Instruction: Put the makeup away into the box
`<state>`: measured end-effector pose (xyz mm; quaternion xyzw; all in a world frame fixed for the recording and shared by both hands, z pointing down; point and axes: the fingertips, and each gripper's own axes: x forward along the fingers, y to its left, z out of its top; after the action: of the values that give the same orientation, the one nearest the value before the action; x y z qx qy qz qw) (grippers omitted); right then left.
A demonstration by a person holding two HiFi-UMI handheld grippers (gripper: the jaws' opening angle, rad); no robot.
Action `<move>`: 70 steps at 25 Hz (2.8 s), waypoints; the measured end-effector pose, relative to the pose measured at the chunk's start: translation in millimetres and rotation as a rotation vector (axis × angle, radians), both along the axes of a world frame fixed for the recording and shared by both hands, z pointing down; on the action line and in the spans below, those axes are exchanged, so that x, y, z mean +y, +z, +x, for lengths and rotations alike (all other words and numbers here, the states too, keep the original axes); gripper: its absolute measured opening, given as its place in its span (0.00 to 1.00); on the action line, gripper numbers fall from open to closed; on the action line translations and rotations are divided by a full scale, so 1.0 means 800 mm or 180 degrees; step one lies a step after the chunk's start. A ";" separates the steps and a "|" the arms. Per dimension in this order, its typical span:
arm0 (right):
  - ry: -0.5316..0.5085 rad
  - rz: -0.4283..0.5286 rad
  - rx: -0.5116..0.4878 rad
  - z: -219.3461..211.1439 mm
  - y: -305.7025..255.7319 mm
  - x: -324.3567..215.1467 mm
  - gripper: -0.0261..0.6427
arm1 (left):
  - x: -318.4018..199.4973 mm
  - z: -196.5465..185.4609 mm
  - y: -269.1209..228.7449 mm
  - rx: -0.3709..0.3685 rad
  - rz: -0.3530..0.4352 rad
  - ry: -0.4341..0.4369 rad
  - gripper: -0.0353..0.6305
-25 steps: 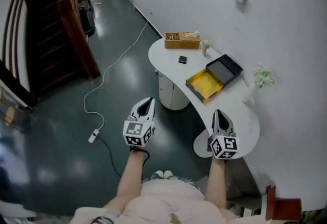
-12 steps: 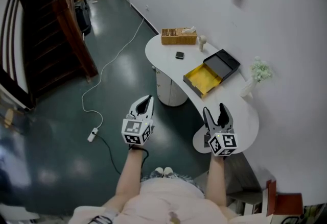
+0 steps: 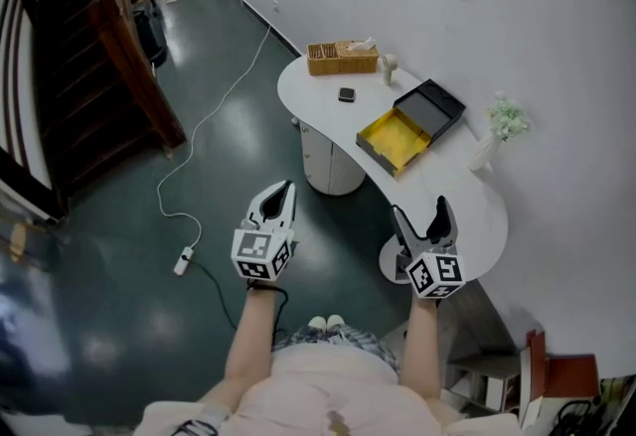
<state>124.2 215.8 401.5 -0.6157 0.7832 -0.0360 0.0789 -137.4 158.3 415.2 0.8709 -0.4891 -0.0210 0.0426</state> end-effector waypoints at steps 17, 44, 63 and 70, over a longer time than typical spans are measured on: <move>0.0154 0.0010 0.0071 -0.005 0.015 -0.038 0.79 | -0.052 -0.014 0.015 -0.0011 0.0000 0.0120 0.09; 0.0103 -0.0230 0.0210 0.030 0.055 -0.528 0.79 | -0.524 0.064 0.068 -0.0003 -0.0157 0.0216 0.09; 0.0198 -0.0574 0.0151 0.013 0.077 -0.707 0.79 | -0.719 0.127 0.081 -0.0227 -0.0318 0.0605 0.09; 0.0269 -0.0948 0.0194 -0.008 0.123 -0.794 0.78 | -0.793 0.150 0.112 -0.0394 -0.0501 0.0644 0.09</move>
<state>117.5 -419.5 499.7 -0.6538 0.7446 -0.1296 -0.0357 -17.5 -476.0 505.1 0.9094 -0.4006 0.0756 0.0825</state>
